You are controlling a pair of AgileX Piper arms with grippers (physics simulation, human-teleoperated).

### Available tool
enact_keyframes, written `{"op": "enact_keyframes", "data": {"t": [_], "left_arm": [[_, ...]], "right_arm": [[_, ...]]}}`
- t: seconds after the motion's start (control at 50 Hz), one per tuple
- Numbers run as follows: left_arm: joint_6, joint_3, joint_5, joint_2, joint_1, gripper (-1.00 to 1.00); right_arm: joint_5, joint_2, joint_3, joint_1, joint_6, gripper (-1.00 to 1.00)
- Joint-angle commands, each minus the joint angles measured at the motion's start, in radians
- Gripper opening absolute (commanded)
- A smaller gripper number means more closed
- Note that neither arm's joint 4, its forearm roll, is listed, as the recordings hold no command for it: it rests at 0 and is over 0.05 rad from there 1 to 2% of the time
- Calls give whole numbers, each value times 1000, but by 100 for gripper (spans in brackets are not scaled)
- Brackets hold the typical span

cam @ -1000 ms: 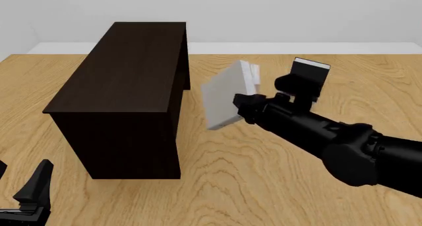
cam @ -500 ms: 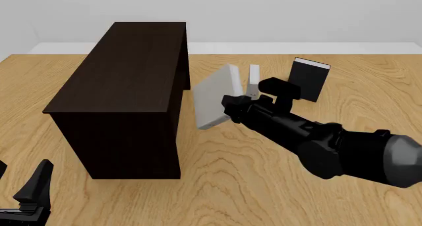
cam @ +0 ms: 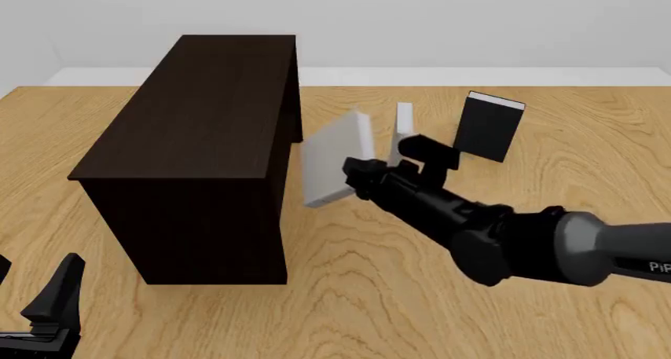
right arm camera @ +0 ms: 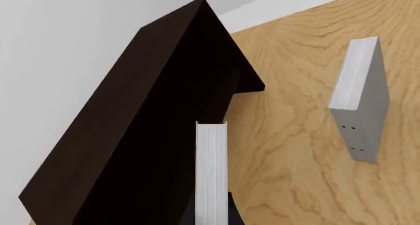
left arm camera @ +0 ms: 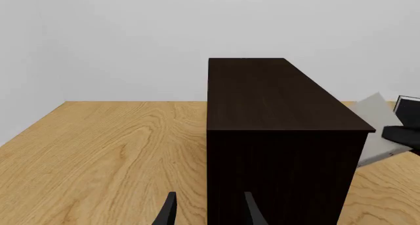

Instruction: Pick up the book on the right and place it under the cabinet shelf.

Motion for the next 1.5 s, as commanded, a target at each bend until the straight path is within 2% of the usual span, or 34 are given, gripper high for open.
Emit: {"op": "enact_keyframes", "data": {"t": [0.02,0.22,0.6,1.08,1.5], "left_arm": [[0,0,0,0,0,100],[0,0,0,0,0,100],[0,0,0,0,0,100],[0,0,0,0,0,100],[0,0,0,0,0,100]], "right_arm": [[-97,69,4,-26,74,-100],[-136,105,14,-50,97,-100],[-217,201,14,-28,159,-100],[-239,283,-57,-15,189,-100],[-261,380,-100,-45,214,-100]]}}
